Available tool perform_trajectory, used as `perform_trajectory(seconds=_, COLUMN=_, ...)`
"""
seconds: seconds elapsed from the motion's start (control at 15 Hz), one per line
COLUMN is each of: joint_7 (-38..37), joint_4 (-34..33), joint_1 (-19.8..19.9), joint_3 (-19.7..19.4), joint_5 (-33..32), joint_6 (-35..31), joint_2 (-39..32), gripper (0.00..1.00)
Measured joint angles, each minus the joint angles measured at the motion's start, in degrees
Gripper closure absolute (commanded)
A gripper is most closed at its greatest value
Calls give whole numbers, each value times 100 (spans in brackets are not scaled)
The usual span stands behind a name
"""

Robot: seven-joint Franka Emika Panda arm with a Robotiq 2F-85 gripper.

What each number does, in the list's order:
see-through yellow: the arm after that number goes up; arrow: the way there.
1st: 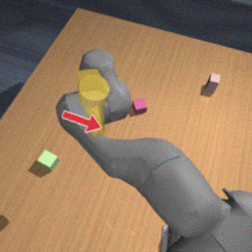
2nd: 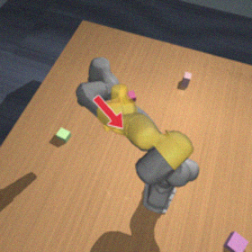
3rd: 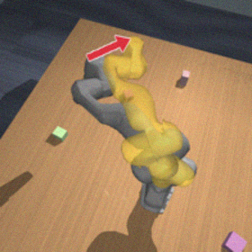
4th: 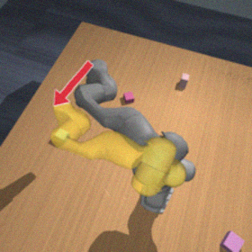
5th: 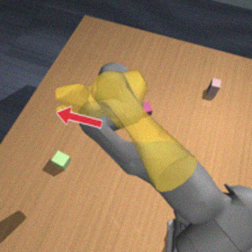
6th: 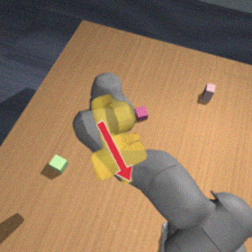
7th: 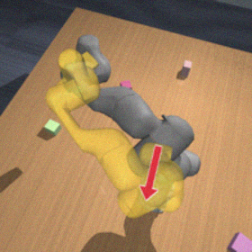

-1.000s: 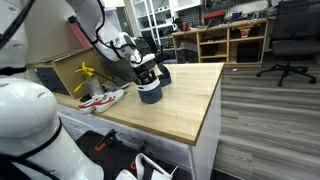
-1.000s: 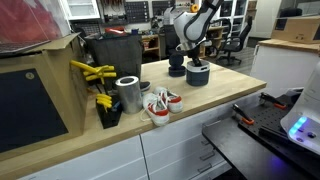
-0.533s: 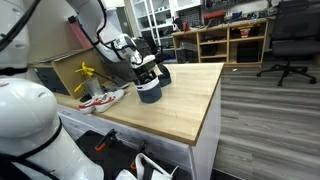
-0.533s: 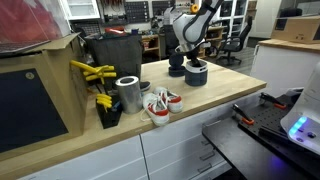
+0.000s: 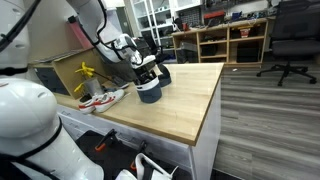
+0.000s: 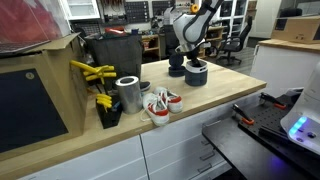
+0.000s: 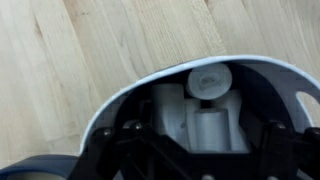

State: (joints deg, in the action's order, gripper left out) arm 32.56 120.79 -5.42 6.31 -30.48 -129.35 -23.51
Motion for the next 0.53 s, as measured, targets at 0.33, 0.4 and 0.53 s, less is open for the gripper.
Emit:
perform_trajectory(seconds=0.33, joint_7=116, joint_4=8, joint_1=11, joint_3=9, joint_5=121, joint_6=0, joint_2=45, gripper=59)
perform_trajectory(seconds=0.4, joint_7=121, joint_4=8, joint_1=15, joint_3=9, joint_5=123, joint_6=0, joint_2=48, gripper=62)
perform_trajectory(seconds=0.53, joint_7=131, joint_4=8, joint_1=28, joint_3=9, joint_5=132, joint_6=0, joint_2=66, gripper=58)
